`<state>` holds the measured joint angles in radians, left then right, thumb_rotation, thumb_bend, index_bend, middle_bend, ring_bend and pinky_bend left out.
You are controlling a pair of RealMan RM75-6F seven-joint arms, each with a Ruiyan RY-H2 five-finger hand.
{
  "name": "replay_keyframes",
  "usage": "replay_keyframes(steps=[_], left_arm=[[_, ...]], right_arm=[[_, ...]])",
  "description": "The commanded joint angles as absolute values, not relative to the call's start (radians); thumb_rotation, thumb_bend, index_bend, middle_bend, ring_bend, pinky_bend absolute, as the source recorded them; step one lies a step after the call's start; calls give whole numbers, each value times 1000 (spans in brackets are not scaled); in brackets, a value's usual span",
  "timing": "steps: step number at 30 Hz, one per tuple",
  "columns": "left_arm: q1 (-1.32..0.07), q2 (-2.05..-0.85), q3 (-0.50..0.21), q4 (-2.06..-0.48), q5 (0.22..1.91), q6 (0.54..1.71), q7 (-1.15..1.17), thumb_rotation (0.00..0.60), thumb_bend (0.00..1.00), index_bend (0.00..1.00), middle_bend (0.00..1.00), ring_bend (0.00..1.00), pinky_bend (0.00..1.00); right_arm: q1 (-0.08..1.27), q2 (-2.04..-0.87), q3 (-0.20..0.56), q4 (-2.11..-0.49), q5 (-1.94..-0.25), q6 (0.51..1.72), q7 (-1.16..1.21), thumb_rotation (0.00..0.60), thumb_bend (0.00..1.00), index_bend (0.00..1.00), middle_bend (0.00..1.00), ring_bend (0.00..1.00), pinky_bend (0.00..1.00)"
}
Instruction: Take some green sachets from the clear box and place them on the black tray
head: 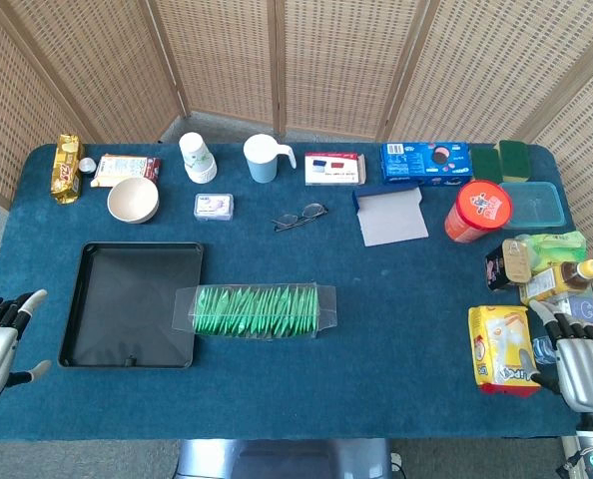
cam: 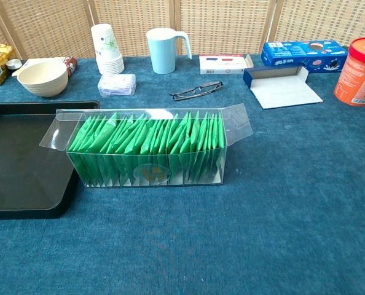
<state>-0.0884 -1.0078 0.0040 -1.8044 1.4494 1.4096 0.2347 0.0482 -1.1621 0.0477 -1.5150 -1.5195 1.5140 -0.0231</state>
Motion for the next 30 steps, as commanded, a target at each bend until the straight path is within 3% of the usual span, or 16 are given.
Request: replay_keyframes(steps=[1, 15, 22, 30], left_arm=[[-88, -1007, 4, -1807, 1453, 1412, 235, 600, 67, 91, 145, 166, 89], [-109, -971, 5, -1878, 1481, 1390, 216, 579, 67, 98, 156, 192, 91], [-245, -941, -25, -1943, 1509, 1214, 212, 529, 67, 103, 156, 192, 92], [-398, -1028, -75, -1891, 1463, 1029, 210, 529, 67, 109, 156, 192, 92]], right_arm=[[47, -1162, 47, -1513, -1521, 1514, -21, 503, 389, 145, 223, 254, 277], [35, -1163, 45, -1509, -1524, 1530, -6, 503, 389, 145, 223, 254, 277], [21, -1151, 46, -1532, -1525, 1552, -19, 503, 389, 144, 223, 254, 277], [1, -1160, 42, -1537, -1512, 1564, -30, 504, 390, 145, 223, 254, 277]])
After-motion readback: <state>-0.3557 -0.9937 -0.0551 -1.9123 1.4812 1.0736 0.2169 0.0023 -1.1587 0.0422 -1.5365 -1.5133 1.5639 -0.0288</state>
